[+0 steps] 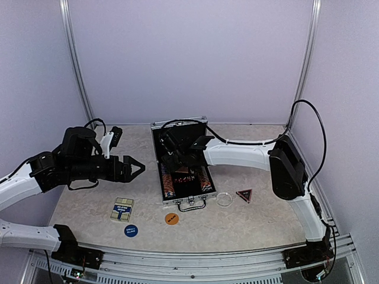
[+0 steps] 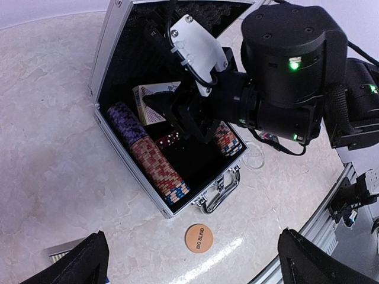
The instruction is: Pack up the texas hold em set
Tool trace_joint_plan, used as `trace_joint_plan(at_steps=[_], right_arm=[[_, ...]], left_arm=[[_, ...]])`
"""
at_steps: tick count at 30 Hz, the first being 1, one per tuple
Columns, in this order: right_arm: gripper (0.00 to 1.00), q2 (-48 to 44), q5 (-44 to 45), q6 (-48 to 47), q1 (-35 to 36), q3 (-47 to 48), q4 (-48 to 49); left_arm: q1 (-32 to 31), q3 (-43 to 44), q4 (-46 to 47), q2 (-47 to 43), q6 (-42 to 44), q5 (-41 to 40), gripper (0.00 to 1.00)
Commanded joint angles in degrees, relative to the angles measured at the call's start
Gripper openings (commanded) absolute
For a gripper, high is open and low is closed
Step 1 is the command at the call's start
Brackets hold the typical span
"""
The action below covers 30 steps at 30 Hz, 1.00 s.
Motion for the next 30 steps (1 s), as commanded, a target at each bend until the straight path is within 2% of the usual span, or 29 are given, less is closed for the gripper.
trace_joint_plan(at_steps=[1, 5, 17, 30], right_arm=[[0.65, 3.45, 5.39, 5.78, 1.15, 2.82, -1.61], [0.66, 4.49, 8.20, 7.93, 1.17, 3.25, -2.31], [0.67, 7.80, 9.26, 9.88, 1.11, 4.06, -4.13], [0.67, 2.26, 13.09, 12.16, 1.16, -6.32, -4.57]], left_arm=[[0.40, -0.68, 0.73, -1.41, -0.38, -1.26, 0.99], [0.40, -0.82, 0.56, -1.77, -0.20, -1.50, 0.99], [0.40, -2.05, 1.16, -2.69, -0.18, -1.56, 0.99], [0.40, -2.92, 2.24, -3.20, -0.54, -1.02, 0.99]])
